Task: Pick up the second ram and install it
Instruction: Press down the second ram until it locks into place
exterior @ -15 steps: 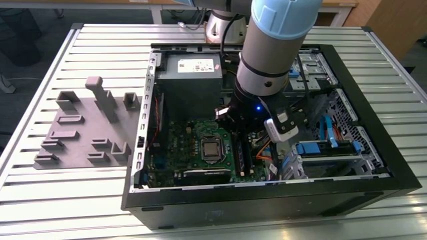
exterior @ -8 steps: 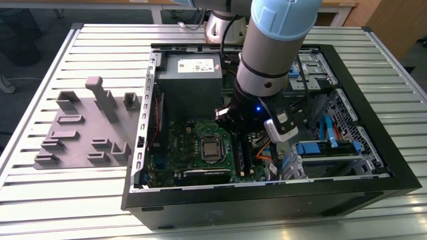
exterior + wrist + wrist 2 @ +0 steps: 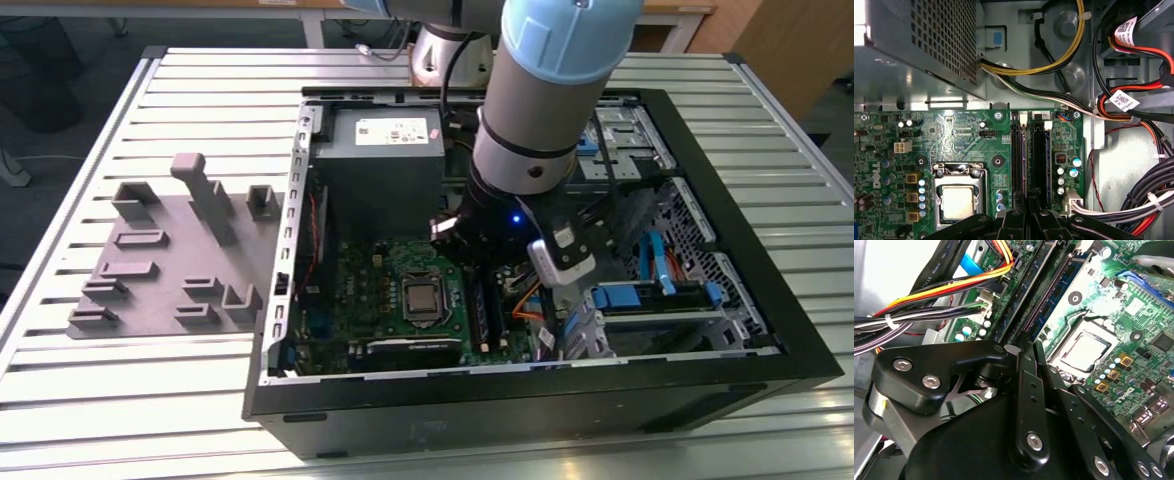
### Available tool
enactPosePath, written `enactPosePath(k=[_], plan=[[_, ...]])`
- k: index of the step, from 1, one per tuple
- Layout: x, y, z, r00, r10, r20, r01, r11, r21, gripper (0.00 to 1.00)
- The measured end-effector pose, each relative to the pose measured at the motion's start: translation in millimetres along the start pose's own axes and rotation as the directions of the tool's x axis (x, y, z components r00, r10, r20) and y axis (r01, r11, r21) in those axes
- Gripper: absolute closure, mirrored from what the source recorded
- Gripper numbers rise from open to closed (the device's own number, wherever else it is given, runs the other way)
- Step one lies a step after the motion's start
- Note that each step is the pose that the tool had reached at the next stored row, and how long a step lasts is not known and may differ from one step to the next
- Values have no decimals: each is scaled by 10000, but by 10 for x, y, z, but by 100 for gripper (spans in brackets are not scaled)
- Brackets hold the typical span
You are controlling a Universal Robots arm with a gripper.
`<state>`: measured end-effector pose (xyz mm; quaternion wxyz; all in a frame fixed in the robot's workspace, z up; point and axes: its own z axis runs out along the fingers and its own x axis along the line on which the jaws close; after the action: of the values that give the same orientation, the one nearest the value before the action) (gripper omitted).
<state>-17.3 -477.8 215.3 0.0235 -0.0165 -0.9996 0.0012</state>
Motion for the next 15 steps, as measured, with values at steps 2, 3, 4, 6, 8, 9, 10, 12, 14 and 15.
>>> enactPosePath(k=[2, 3, 4, 6, 8, 9, 10, 12, 14, 15], plan=[[0, 0, 4, 10000, 0, 0, 0, 10000, 1, 86], [0, 0, 7, 10000, 0, 0, 0, 10000, 0, 86], [-1, 0, 9, 10000, 0, 0, 0, 10000, 0, 86], [-1, 0, 15, 10000, 0, 0, 0, 10000, 0, 86], [-1, 0, 20, 10000, 0, 0, 0, 10000, 0, 86], [-1, 0, 22, 10000, 0, 0, 0, 10000, 0, 86], [-1, 0, 25, 10000, 0, 0, 0, 10000, 0, 86], [-1, 0, 28, 10000, 0, 0, 0, 10000, 1, 86], [-1, 0, 29, 10000, 0, -1, 0, 10000, 1, 86], [-1, 0, 30, 10000, 0, 0, 0, 10000, 1, 86]])
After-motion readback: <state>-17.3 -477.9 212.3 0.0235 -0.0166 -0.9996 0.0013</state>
